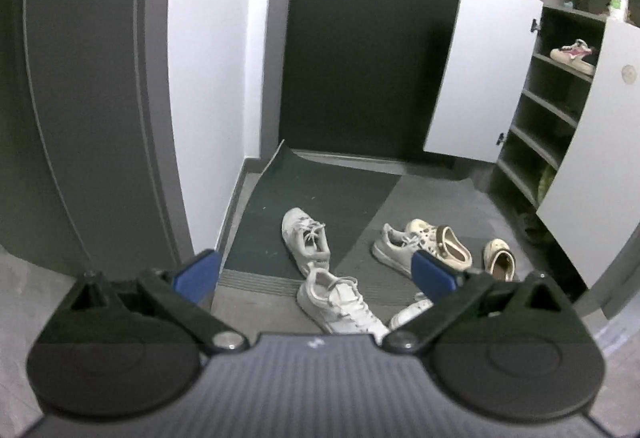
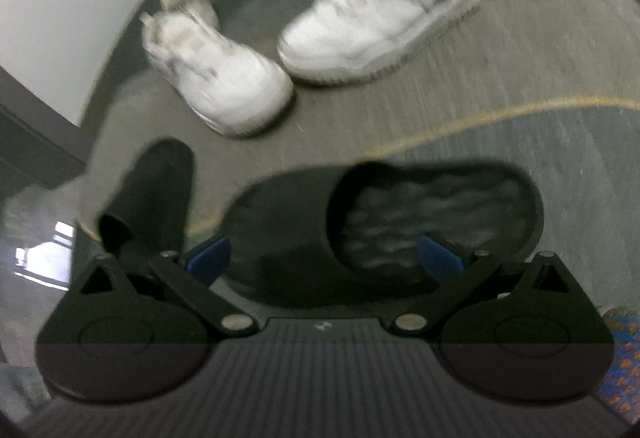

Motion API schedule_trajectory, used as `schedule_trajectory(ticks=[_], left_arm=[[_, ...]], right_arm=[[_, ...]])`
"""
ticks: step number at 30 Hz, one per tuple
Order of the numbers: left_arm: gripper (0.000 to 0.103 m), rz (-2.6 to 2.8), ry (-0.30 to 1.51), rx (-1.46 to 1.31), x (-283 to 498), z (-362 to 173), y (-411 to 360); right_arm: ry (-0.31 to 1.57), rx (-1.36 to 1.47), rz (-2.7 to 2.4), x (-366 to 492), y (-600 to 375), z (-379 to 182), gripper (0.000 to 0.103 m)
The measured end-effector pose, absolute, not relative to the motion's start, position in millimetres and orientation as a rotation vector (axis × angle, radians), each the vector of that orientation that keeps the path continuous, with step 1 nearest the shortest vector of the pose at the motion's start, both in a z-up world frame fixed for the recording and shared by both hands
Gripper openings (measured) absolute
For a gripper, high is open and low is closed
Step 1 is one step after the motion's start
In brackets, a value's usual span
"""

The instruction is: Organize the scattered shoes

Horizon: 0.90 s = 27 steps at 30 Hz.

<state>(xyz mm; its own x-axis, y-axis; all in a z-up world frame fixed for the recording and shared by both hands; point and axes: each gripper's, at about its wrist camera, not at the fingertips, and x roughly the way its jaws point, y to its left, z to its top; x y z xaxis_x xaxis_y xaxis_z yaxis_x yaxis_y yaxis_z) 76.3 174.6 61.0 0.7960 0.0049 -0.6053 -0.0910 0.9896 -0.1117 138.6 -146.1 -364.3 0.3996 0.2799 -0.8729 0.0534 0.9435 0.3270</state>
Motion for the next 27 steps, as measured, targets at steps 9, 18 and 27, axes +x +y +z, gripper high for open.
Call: schedule_trajectory(ticks=[9, 18, 27], left_arm=[[0.103, -0.018, 0.666, -0.177, 81.5, 59.6, 172.3], [0.103, -0.048, 0.683, -0.219, 70.3, 55.3, 170.6], [0.103, -0.018, 0.696, -0.232, 64.7, 48.5, 176.2]], right_arm=[[1.148, 0.450, 0.133, 113.4, -154.0, -410.1, 0.080], [1.104, 0.563, 0.227, 114.9, -136.0, -397.3, 0.025], [1.044, 0.574, 0.373, 118.1, -98.5, -371.0, 0.025]])
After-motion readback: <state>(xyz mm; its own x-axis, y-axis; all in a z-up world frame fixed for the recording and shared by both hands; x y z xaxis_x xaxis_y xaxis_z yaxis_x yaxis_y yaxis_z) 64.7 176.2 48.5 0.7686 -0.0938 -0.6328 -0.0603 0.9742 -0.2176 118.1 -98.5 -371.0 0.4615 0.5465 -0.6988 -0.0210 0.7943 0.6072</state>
